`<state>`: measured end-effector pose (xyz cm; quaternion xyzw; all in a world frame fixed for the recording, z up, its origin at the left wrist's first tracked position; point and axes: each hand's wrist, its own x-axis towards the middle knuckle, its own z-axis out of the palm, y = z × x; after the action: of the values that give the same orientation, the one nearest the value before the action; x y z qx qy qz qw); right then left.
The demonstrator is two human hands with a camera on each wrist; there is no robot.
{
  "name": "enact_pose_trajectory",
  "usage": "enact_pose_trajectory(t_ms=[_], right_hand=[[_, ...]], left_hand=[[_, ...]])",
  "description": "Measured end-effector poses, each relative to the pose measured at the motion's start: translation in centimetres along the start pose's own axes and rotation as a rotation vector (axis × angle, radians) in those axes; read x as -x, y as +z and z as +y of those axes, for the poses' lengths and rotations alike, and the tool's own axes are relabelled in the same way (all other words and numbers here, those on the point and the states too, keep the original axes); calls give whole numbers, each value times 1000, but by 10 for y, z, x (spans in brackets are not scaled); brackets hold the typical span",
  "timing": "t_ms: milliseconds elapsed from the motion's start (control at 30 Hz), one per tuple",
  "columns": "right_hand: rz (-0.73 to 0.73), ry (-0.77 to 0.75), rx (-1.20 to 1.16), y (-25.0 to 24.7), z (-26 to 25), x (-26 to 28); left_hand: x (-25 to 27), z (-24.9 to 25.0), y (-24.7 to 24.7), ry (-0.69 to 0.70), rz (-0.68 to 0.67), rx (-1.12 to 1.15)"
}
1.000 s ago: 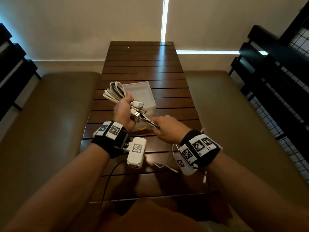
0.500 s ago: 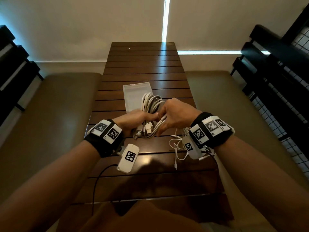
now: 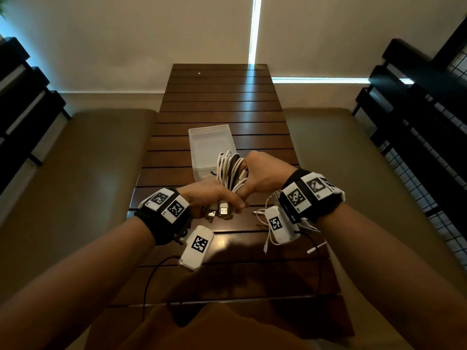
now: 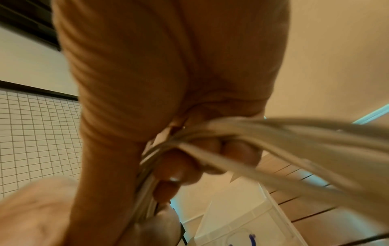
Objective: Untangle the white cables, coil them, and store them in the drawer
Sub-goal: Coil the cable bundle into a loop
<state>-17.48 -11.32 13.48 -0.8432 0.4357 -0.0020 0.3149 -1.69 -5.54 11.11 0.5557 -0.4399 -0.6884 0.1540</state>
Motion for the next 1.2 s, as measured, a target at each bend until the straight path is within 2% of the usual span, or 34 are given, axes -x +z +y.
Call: enact_pose_trajectory(t_ms=[67, 167, 367, 433, 567, 633, 767, 900, 1000, 1200], right_hand=[[-52, -39, -61, -3, 1, 3], [-100, -49, -177, -9, 8, 10], [-7, 3, -241, -6, 31, 7], [87, 17, -205, -1, 33, 7], [381, -17, -161, 13, 36, 6], [459, -63, -261, 17, 31, 7], [478, -156, -559, 10, 12, 11], [628, -139, -767, 12, 2, 7], [586, -140, -1071, 18, -1, 8], [468, -136, -1089, 14, -18, 16]], left_hand=[[4, 4, 0, -9, -28, 22], [5, 8, 1, 19, 51, 18], [2, 2, 10, 11, 131, 131], [1, -1, 14, 27, 149, 186], [0, -4, 20, 99, 223, 280], [-1, -4, 24, 127, 239, 307], [-2, 3, 26, 224, 236, 268], [0, 16, 27, 291, 143, 239], [3, 21, 25, 335, 113, 137], [6, 26, 25, 326, 39, 35]])
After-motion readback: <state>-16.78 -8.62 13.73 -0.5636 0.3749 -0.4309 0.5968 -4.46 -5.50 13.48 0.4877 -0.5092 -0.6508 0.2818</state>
